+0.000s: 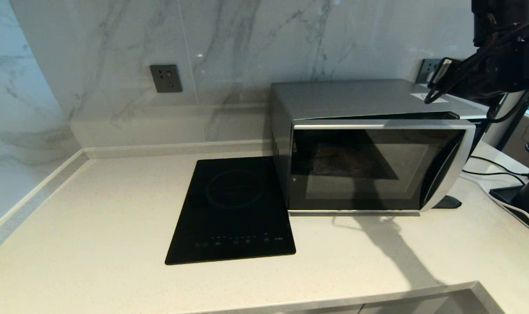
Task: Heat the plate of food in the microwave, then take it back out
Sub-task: Open the microwave oven
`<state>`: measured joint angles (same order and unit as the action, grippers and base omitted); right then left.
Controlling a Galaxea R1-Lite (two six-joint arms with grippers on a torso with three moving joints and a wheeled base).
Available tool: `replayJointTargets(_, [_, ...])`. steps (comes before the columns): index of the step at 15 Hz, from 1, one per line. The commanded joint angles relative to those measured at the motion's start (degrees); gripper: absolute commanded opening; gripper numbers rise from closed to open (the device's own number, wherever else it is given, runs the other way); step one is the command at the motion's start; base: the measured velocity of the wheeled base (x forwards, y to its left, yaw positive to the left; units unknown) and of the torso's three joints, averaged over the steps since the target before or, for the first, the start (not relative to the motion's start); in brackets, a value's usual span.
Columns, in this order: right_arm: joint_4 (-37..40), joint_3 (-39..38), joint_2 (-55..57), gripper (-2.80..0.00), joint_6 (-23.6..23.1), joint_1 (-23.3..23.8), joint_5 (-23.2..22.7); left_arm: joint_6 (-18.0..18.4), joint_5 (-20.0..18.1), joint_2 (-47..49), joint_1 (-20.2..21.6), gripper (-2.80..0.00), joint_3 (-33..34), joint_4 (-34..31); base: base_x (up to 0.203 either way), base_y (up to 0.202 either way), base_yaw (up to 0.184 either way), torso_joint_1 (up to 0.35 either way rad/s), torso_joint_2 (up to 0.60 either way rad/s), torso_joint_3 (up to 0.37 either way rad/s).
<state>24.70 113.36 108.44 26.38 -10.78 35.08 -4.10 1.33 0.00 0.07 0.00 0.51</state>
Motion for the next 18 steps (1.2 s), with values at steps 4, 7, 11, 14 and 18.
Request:
replayJointTargets(4, [0.5,-0.2,3.6,-2.80,3.3,2.9,-1.6,0.0,0.0,0.1,0.0,-2.80,0.0,0.0,0.000,0.000,0.000,0.000,0.00,0.000])
replayJointTargets(7, [1.2,-1.6,3.8,-2.80,4.4,2.8,-3.4,0.0,0.0,0.1,0.0,-2.80,0.0,0.0,0.000,0.000,0.000,0.000,0.00,0.000])
replayJointTargets(11, [1.5,-5.1,3.3,-2.80,5.3,2.8,-3.7,0.0,0.0,0.1,0.0,-2.80,0.0,0.0,0.000,0.000,0.000,0.000,0.00,0.000])
replayJointTargets(14, [1.9,-8.3,1.0,-2.80,5.9,2.8,-5.4,0.0,0.0,0.1,0.0,-2.80,0.0,0.0,0.000,0.000,0.000,0.000,0.00,0.000])
replayJointTargets(18, [6.3,-14.1,-7.6,-2.80,7.4,2.3,-9.8,0.0,0.0,0.1,0.0,-2.80,0.0,0.0,0.000,0.000,0.000,0.000,0.00,0.000])
